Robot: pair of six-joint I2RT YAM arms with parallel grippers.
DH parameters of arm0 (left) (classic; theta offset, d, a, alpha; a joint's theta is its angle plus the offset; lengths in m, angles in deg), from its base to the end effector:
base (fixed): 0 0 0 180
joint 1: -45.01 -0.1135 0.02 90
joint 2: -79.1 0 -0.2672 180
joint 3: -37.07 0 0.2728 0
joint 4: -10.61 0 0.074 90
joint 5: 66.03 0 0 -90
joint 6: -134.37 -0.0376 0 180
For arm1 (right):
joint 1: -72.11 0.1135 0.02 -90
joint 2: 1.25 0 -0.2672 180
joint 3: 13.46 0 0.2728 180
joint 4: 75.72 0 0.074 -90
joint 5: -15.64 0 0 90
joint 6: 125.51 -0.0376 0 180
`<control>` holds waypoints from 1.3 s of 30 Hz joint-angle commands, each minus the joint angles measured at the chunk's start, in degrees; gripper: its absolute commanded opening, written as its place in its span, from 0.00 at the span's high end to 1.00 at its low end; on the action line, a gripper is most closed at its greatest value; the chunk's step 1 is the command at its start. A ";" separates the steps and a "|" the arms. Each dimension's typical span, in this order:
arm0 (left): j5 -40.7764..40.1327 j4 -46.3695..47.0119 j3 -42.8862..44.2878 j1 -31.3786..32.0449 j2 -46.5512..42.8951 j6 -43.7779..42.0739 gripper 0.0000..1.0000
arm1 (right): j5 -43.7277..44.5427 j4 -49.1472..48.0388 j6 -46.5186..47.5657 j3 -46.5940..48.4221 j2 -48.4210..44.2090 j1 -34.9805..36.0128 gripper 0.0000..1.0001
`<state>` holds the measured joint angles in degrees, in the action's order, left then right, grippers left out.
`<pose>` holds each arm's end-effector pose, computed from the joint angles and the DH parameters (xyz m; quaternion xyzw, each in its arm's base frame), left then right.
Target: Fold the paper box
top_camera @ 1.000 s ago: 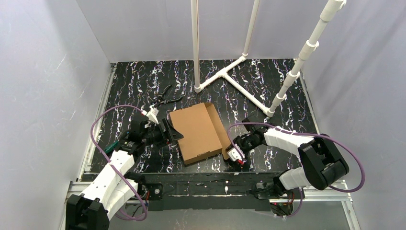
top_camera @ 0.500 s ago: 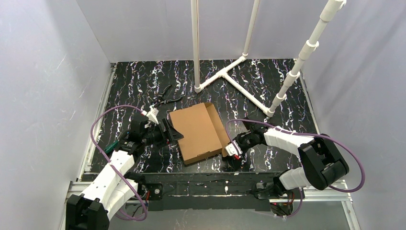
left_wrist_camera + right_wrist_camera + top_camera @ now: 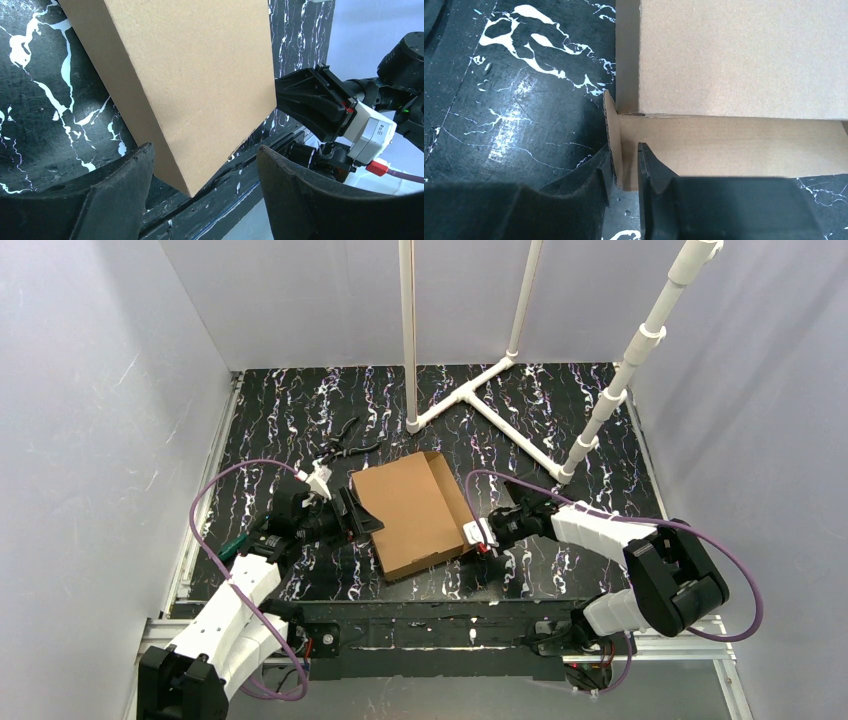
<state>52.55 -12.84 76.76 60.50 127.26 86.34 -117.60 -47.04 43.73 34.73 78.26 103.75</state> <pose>0.1903 -0.0714 0.2158 -0.0774 0.8522 -0.4153 0.3088 0.2037 0.1557 0.1466 -0.7936 0.4309 0.2285 0.3638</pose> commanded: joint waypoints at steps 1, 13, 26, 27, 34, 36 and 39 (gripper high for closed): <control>1.25 -2.52 2.93 -0.09 -0.43 -2.09 0.27 | -1.29 -1.73 -4.22 2.39 -0.06 0.35 0.69; 1.69 -5.69 21.47 10.04 15.29 -8.93 0.31 | -3.20 0.71 -5.06 3.87 1.87 0.35 0.71; 3.44 3.78 38.34 20.00 44.92 -3.59 0.48 | -3.84 0.56 -5.61 3.63 2.60 0.43 0.74; 3.51 3.72 39.41 20.43 46.39 -3.70 0.49 | -3.80 0.49 -5.59 3.63 2.54 0.44 0.74; 4.15 1.34 43.57 21.94 53.84 -4.87 0.59 | -3.92 0.16 -5.50 3.28 2.31 0.44 0.69; 4.02 1.37 43.05 22.03 54.18 -4.89 0.60 | -3.99 0.12 -5.42 3.28 2.32 0.44 0.71; 4.05 1.59 42.57 22.04 54.44 -5.06 0.60 | -3.99 0.20 -5.28 3.28 2.35 0.44 0.74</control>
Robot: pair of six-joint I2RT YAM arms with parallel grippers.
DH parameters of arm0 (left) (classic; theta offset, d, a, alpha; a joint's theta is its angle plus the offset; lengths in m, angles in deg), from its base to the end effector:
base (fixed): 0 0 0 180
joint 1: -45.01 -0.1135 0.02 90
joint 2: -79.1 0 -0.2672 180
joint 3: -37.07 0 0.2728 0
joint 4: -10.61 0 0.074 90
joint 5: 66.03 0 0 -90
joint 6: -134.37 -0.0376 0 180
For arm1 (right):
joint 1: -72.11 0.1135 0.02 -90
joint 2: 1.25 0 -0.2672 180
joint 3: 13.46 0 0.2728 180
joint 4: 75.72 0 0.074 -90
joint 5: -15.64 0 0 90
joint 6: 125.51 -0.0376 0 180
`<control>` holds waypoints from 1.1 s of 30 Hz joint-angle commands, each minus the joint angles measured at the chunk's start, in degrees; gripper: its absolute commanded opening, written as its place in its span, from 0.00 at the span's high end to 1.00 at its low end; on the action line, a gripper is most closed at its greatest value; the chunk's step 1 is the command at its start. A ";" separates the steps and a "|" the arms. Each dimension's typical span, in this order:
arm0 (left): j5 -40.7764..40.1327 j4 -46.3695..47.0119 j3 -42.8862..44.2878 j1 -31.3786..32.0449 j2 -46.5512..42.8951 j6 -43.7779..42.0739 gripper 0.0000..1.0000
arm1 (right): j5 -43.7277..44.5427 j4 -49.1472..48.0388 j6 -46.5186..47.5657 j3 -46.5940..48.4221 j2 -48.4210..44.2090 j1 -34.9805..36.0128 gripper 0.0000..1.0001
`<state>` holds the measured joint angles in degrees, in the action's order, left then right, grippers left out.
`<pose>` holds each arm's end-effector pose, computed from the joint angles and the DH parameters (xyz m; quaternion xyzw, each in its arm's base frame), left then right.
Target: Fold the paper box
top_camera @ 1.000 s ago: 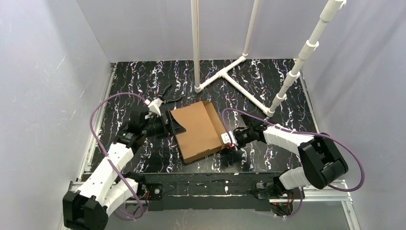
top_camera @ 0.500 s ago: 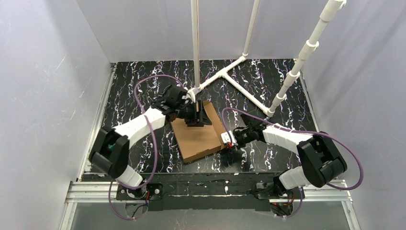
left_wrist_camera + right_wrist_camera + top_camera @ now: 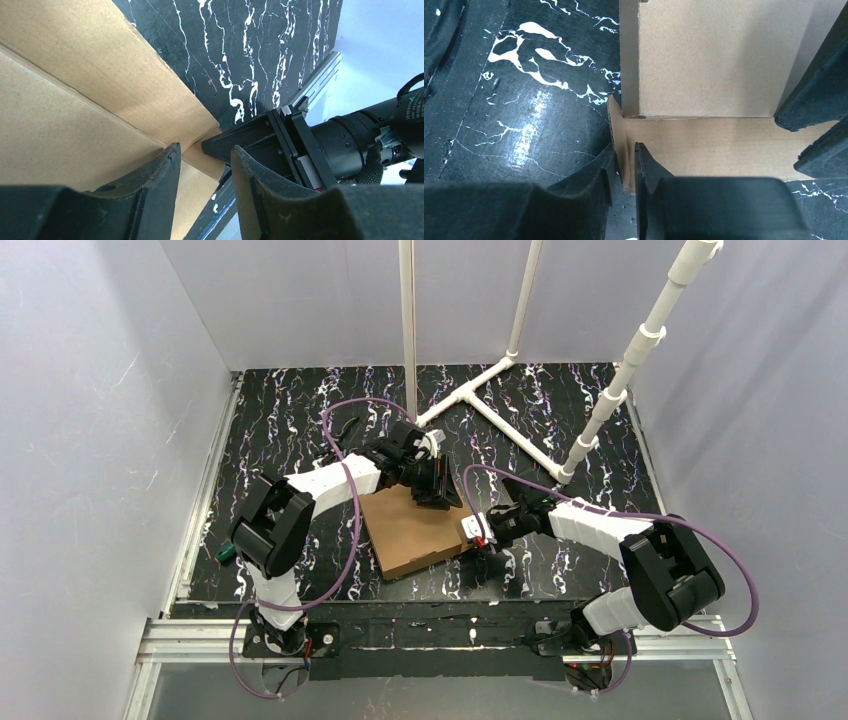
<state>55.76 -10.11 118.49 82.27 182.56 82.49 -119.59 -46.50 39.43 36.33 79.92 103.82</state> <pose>0.3166 -0.2657 0.1991 0.1031 0.8820 -0.4342 0.1515 0.2082 0.1600 0.1479 -0.7744 0.4550 0.2595 0.3548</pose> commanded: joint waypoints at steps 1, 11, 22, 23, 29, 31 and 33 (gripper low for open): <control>0.91 -1.05 1.14 0.27 -0.69 -1.30 0.60 | -2.09 -0.26 -0.94 1.68 0.66 0.39 0.74; -3.34 -7.61 6.27 1.02 2.79 -1.39 0.71 | -1.90 0.10 -1.10 1.86 0.66 0.38 0.80; -2.65 -8.66 4.80 1.23 3.24 -2.74 0.75 | -0.62 0.49 -1.87 2.55 1.09 0.39 0.86; -2.74 -9.03 4.85 1.24 3.17 -3.04 0.75 | -0.16 0.53 -2.15 2.74 1.22 0.42 0.86; -2.36 -9.22 4.49 1.18 3.15 -3.37 0.75 | 0.89 0.57 -5.24 3.88 2.12 0.38 0.88; -2.18 -8.93 4.27 1.19 2.99 -3.24 0.75 | 1.15 1.22 -6.05 4.63 2.68 0.42 0.89; -2.13 -8.70 4.13 1.21 2.85 -3.17 0.75 | 1.43 2.20 -6.11 5.28 3.21 0.38 0.90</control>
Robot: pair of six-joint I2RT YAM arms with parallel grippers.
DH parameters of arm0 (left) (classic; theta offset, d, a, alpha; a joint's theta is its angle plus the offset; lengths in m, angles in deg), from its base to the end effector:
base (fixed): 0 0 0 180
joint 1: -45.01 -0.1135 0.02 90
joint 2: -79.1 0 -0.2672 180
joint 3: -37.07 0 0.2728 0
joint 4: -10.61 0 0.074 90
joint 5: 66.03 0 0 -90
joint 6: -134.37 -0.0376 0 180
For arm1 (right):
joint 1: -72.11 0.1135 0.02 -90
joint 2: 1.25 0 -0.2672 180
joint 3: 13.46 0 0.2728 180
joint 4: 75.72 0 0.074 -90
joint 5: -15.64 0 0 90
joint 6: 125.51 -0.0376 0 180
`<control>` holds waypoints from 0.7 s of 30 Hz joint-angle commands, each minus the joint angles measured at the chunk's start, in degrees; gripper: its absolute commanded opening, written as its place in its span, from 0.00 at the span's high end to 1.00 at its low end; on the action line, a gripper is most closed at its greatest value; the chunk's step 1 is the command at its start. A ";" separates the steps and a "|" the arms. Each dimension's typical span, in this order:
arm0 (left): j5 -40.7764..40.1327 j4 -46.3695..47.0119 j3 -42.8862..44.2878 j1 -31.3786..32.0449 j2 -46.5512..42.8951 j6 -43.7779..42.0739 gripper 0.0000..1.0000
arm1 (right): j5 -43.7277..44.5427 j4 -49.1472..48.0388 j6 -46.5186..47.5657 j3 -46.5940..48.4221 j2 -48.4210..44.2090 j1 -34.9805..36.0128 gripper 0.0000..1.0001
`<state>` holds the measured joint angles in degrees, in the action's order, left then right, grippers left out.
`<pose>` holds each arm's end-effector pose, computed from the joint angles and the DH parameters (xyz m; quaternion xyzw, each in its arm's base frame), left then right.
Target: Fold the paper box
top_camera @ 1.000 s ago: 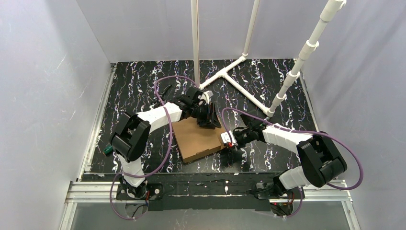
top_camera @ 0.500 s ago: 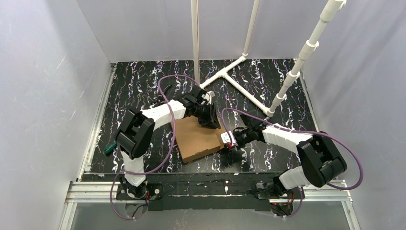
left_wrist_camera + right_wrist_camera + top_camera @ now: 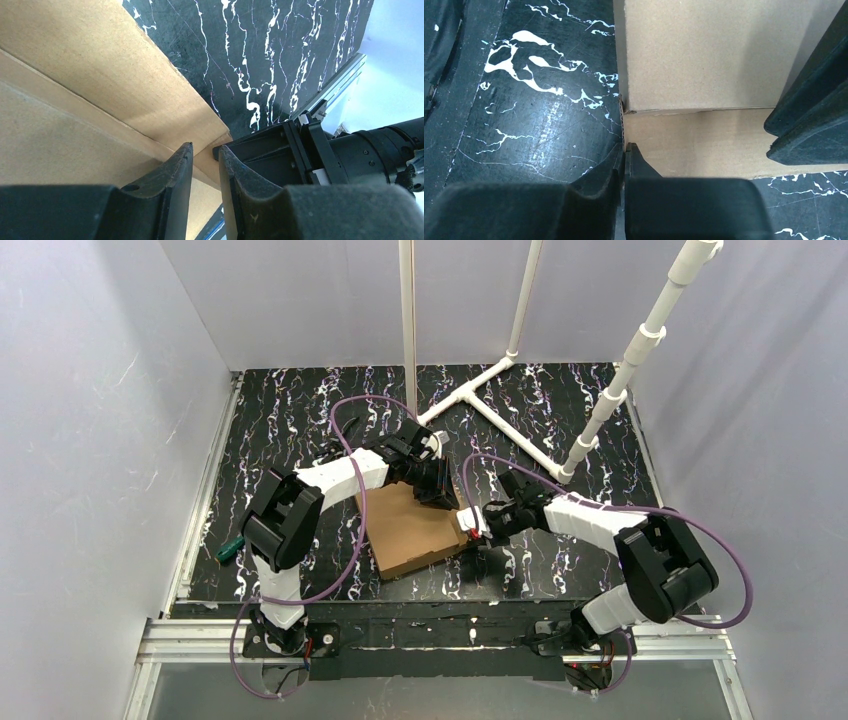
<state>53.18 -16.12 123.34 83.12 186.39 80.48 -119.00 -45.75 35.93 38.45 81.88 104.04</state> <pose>0.3238 -0.2773 0.1917 0.1066 0.9009 -0.3980 0.1362 0.2151 0.1652 0.1491 -0.7616 0.4814 0.2684 0.3409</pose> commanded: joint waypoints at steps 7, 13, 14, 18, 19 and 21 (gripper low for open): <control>0.71 -2.93 -0.69 0.37 -1.19 -1.36 0.76 | 1.15 3.49 -1.95 4.10 2.01 0.16 0.95; 0.97 -2.88 -1.60 0.26 -1.73 -1.60 0.76 | 3.85 6.75 -0.54 4.95 2.93 0.16 0.96; 1.10 -2.86 -1.61 0.29 -1.73 -1.58 0.76 | 3.67 7.29 -0.20 4.88 2.73 0.24 0.96; 1.28 -2.55 -1.66 0.21 -1.73 -1.45 0.76 | 3.19 8.43 0.00 5.11 2.55 1.30 0.72; 1.22 -2.46 -1.63 0.20 -1.73 -1.37 0.76 | 3.29 8.49 -0.06 5.30 2.64 1.65 0.71; 1.28 -2.29 -1.61 0.21 -1.73 -1.24 0.76 | 3.82 8.08 -0.82 5.74 2.79 3.27 0.68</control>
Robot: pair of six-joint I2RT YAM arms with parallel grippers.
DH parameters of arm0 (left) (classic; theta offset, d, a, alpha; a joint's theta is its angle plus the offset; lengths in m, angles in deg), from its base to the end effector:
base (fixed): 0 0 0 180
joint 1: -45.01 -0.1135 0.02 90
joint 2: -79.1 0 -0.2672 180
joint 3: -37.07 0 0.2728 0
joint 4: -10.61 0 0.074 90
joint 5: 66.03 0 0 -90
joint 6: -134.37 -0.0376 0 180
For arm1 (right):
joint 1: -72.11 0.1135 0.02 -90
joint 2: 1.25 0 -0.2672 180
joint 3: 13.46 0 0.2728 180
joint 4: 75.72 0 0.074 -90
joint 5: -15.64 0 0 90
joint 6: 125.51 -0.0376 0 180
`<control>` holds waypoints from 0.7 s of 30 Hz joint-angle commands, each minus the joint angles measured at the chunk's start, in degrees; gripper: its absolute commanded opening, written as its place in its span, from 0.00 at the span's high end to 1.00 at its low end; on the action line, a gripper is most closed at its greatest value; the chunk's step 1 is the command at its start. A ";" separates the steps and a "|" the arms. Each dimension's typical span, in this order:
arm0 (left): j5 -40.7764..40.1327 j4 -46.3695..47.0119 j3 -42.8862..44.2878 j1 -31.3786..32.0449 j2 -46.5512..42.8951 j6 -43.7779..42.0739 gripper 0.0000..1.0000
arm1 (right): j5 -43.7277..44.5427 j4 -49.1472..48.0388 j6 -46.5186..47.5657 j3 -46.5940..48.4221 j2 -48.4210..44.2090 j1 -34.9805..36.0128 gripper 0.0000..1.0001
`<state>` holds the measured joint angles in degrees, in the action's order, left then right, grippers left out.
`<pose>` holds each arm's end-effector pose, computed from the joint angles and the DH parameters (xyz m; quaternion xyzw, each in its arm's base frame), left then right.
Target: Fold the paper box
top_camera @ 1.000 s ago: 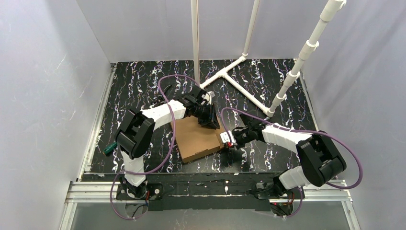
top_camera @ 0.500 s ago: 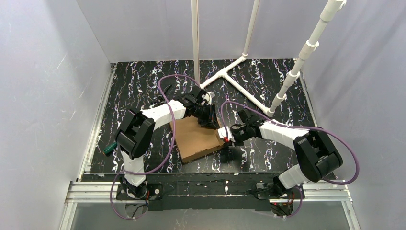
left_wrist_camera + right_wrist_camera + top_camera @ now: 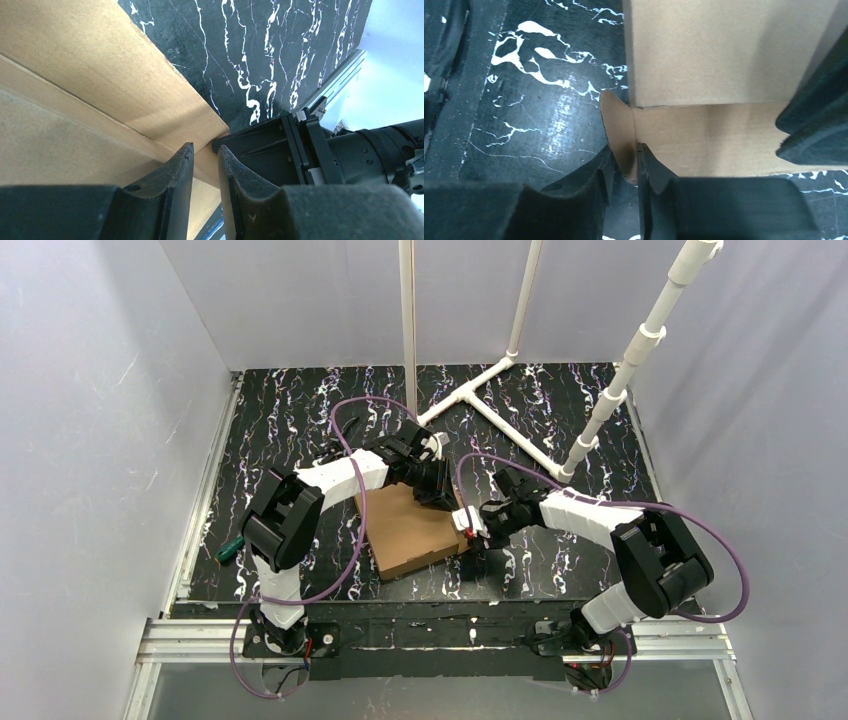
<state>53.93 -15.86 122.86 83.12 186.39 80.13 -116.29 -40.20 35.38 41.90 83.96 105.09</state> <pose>0.3225 -0.2768 0.1895 0.1112 0.8997 -0.4010 0.1319 0.2185 0.1717 0.1513 -0.7653 0.5024 0.2659 0.3019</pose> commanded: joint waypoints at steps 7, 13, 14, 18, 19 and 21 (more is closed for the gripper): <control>0.76 -1.99 -1.60 0.19 -1.82 -0.53 0.76 | 2.12 0.99 -2.81 2.54 0.53 4.38 0.67; 0.96 -1.89 -1.57 0.17 -1.77 -0.53 0.77 | 1.50 -2.34 -6.49 1.81 -1.05 4.63 0.61; 0.98 -1.93 -1.62 0.20 -1.81 -0.53 0.77 | 1.47 -3.08 -7.22 1.55 -1.42 4.79 0.60; 0.81 -1.81 -1.72 0.21 -1.99 -0.41 0.77 | 1.22 -5.24 -8.94 0.42 -2.56 5.00 0.54; 0.86 -1.75 -1.77 0.21 -1.99 -0.32 0.77 | 1.11 -5.57 -9.15 0.23 -2.71 5.06 0.54; 0.85 -1.63 -1.76 0.21 -1.99 -0.21 0.77 | 0.85 -6.43 -9.75 -0.25 -2.93 5.09 0.54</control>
<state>54.26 -16.08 121.72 83.12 186.39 80.33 -114.15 -43.22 28.21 42.49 83.15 109.76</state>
